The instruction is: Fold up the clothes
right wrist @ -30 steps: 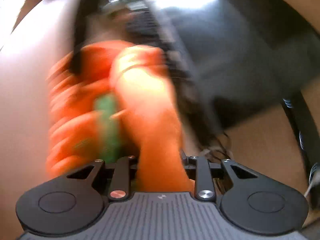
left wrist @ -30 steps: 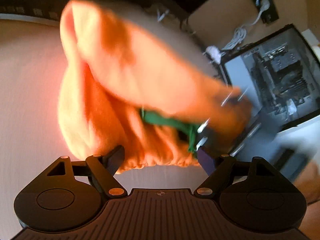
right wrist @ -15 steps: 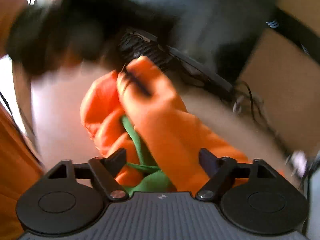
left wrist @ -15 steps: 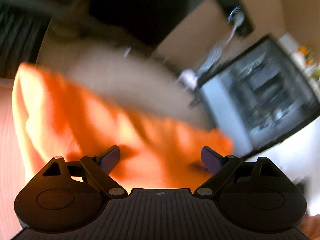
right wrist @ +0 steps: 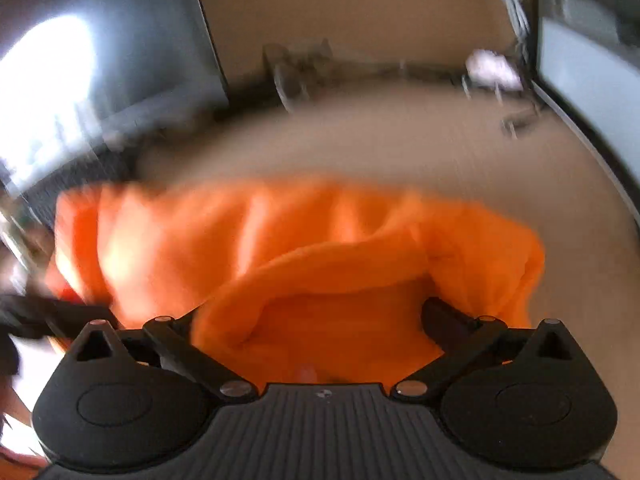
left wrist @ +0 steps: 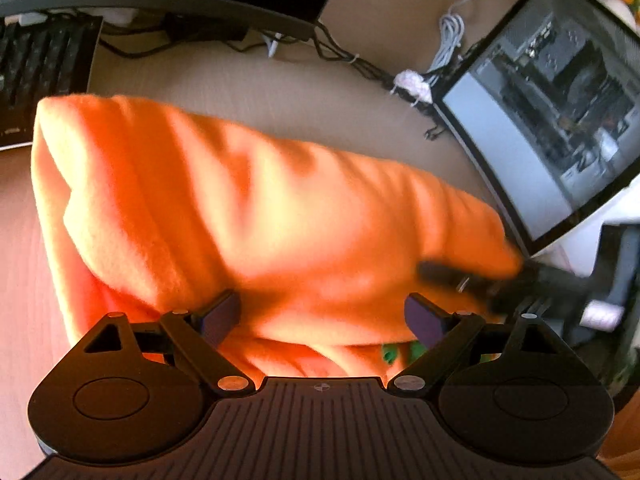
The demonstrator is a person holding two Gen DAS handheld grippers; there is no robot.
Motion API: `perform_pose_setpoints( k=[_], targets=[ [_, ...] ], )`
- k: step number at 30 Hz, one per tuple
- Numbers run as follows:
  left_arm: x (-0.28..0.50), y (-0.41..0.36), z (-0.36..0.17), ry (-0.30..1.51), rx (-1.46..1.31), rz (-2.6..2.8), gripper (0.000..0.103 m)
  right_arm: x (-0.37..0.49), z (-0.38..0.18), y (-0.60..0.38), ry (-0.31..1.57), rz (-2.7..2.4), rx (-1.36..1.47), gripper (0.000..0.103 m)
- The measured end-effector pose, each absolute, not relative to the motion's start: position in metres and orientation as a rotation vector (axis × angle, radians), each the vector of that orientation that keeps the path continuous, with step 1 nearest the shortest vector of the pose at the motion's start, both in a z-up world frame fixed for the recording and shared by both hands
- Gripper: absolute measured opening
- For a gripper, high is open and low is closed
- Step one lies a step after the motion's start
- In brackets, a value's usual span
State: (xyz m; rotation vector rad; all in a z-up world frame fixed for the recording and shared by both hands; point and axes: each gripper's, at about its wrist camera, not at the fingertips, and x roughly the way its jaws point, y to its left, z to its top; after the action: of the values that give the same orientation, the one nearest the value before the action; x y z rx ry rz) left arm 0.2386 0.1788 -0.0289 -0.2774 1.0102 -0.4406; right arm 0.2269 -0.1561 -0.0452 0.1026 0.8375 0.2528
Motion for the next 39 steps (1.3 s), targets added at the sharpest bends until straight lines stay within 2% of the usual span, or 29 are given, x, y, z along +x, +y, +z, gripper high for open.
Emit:
perform_pose_setpoints(
  k=[20,31,39],
  targets=[
    [0.242,0.179,-0.037,1.011,-0.229,-0.449,0.103,0.199,-0.046,-0.122,0.802,0.111,0.002,0.103],
    [0.248,0.199,-0.043,1.02,-0.421,-0.471,0.103,0.194,-0.053,-0.107,0.716,0.03,-0.072,0.103],
    [0.237,0.179,-0.043,0.974,-0.429,-0.341,0.103,0.23,-0.049,-0.131,0.829,0.242,-0.094,0.103]
  ],
)
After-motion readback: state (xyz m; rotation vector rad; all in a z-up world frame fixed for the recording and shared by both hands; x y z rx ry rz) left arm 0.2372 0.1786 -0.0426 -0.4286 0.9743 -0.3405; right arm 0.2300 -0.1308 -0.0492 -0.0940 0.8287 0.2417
